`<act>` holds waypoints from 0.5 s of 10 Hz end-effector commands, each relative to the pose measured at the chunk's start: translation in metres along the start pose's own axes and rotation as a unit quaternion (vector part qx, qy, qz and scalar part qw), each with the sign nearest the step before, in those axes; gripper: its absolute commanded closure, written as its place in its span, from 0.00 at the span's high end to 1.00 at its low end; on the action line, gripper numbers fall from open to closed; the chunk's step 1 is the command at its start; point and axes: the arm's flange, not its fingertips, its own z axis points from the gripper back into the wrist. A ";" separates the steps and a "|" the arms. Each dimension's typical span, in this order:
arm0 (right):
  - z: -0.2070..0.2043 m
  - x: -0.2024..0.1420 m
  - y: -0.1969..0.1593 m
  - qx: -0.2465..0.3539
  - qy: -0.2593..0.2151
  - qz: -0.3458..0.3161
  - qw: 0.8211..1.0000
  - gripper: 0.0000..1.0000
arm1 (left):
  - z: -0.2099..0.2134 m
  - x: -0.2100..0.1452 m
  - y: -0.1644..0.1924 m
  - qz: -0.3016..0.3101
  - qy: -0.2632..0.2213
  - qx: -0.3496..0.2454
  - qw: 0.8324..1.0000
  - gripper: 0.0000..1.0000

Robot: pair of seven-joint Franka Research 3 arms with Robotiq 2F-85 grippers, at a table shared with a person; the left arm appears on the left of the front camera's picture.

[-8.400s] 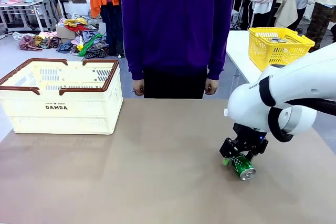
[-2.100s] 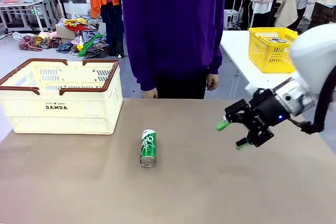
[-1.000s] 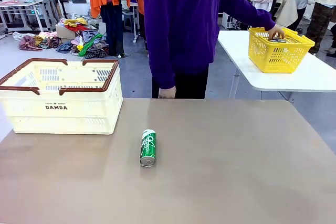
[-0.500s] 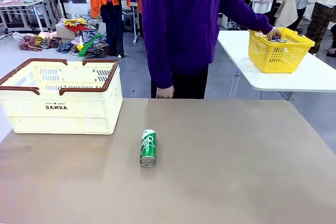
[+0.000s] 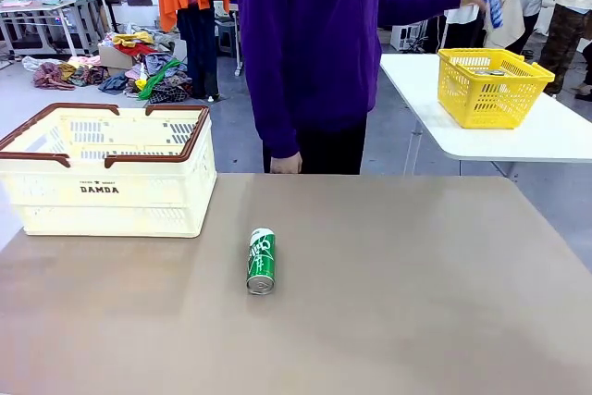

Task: Place the drinks into the Shopping basket.
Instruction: Pick up one drink and place it into the Shopping basket.

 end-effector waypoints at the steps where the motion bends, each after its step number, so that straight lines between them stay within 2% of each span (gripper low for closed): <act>1: 0.000 -0.002 0.007 0.003 0.000 -0.007 1.000 1.00 | -0.032 -0.003 -0.037 -0.028 -0.025 -0.048 0.998 1.00; 2: 0.000 -0.002 0.007 0.003 0.000 -0.007 1.000 1.00 | -0.091 -0.014 -0.068 -0.061 -0.033 0.080 0.994 1.00; 3: 0.000 -0.002 0.007 0.003 0.000 -0.007 1.000 1.00 | -0.165 -0.032 -0.086 -0.070 0.078 0.148 0.983 1.00; 4: 0.000 -0.002 0.007 0.003 0.000 -0.007 1.000 1.00 | -0.220 -0.047 -0.088 -0.074 0.173 0.220 0.957 1.00; 5: 0.000 -0.002 0.007 0.003 0.000 -0.007 1.000 1.00 | -0.263 -0.058 -0.081 -0.098 0.192 0.310 0.926 1.00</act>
